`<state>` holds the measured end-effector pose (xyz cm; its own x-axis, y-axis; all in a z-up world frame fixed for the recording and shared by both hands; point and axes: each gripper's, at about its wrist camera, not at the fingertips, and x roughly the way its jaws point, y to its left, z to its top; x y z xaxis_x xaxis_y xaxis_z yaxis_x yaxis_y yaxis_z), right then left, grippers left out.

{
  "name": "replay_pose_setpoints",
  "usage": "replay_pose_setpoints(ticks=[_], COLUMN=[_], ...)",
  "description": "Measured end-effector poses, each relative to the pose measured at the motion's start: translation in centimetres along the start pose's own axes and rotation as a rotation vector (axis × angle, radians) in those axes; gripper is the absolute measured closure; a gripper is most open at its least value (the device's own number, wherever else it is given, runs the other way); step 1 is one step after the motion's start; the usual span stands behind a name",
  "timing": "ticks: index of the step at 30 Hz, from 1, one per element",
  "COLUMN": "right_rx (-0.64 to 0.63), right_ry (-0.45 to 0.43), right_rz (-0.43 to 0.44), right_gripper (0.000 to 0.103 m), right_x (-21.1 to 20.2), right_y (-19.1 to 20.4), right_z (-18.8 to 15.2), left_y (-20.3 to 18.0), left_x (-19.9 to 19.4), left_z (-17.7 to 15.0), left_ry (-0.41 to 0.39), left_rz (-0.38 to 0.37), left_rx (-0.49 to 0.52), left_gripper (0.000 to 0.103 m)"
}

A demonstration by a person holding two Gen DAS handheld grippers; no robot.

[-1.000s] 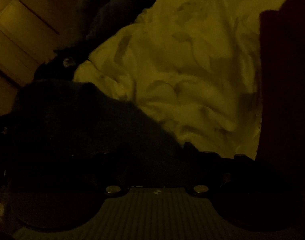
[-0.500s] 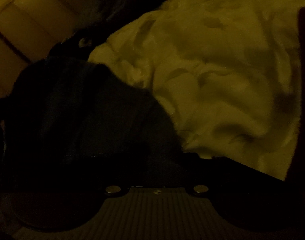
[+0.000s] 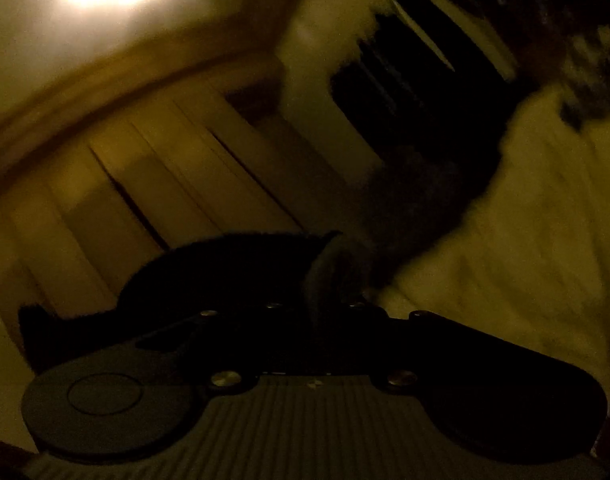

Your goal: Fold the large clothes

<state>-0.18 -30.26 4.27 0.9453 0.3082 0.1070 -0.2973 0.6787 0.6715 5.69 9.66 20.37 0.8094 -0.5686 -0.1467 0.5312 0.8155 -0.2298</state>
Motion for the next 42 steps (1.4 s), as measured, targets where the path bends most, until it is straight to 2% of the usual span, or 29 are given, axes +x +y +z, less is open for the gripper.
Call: replay_pose_setpoints(ticks=[3, 6, 8, 11, 15, 19, 21, 24, 26, 28, 29, 30, 31, 32, 34, 35, 36, 38, 42], right_rx=[-0.064, -0.134, -0.213, -0.314, -0.341, -0.387, -0.402, -0.367, -0.282, -0.225, -0.227, -0.226, -0.213, -0.206, -0.194, -0.194, -0.197, -0.195, -0.163], right_ry=[-0.127, -0.218, -0.271, -0.349, -0.404, -0.432, -0.441, -0.402, -0.344, -0.295, -0.283, -0.258, -0.196, -0.166, -0.113, -0.079, -0.047, 0.028, 0.206], right_rz=[0.082, 0.187, 0.231, 0.242, 0.279, 0.289, 0.272, 0.175, 0.065, -0.033, -0.101, -0.173, -0.250, -0.315, -0.471, -0.519, -0.562, -0.557, -0.524], right_gripper=[0.092, 0.092, 0.092, 0.092, 0.092, 0.093, 0.093, 0.093, 0.092, 0.092, 0.092, 0.091, 0.088, 0.084, 0.058, 0.034, 0.031, 0.033, 0.033], right_x=[-3.9, -8.5, -11.5, -15.6, -18.8, -19.7, -19.1, -15.9, -11.8, -7.3, -5.2, -3.0, -0.2, 1.7, 4.9, 6.3, 7.2, 8.5, 8.9], right_y=[5.1, 10.2, 13.8, 18.0, 20.4, 22.1, 22.1, 20.2, 16.9, 12.4, 10.5, 8.7, 5.9, 4.2, 0.2, -1.1, -2.7, -4.7, -8.0], right_z=[4.8, 9.1, 11.3, 13.3, 15.1, 16.3, 17.0, 18.3, 19.3, 19.6, 19.5, 19.3, 18.8, 18.1, 16.3, 15.4, 14.0, 11.4, 6.8], left_y=[-1.4, -2.8, -3.8, -4.6, -4.6, -5.2, -5.3, -4.5, -4.0, -3.3, -2.9, -2.3, -1.4, -0.5, 2.0, 3.2, 4.8, 7.3, 10.3], left_x=[-5.2, -10.1, -12.4, -14.4, -15.3, -15.2, -14.3, -9.7, -5.6, -0.6, 1.8, 4.6, 6.8, 8.8, 12.8, 14.4, 15.6, 16.4, 14.0], left_z=[3.7, 6.0, 6.7, 7.1, 7.2, 7.9, 8.1, 7.0, 5.5, 3.3, 2.1, 0.4, -1.0, -2.4, -5.5, -7.0, -8.7, -11.6, -15.0], left_ry=[-0.128, -0.221, -0.259, -0.256, -0.235, -0.254, -0.233, -0.153, -0.091, -0.023, 0.012, 0.055, 0.082, 0.106, 0.211, 0.267, 0.326, 0.395, 0.469], left_rz=[-0.078, -0.144, -0.157, -0.217, -0.330, -0.331, -0.299, -0.231, -0.144, -0.034, 0.028, 0.108, 0.172, 0.232, 0.335, 0.362, 0.388, 0.416, 0.405], left_rx=[-0.028, -0.025, -0.014, -0.043, -0.115, -0.097, -0.103, -0.145, -0.152, -0.113, -0.099, -0.101, -0.122, -0.134, -0.151, -0.170, -0.195, -0.253, -0.307], left_gripper=[0.036, 0.037, 0.037, 0.036, 0.035, 0.035, 0.035, 0.035, 0.034, 0.032, 0.026, 0.013, 0.000, 0.000, 0.000, 0.000, 0.000, 0.000, 0.000])
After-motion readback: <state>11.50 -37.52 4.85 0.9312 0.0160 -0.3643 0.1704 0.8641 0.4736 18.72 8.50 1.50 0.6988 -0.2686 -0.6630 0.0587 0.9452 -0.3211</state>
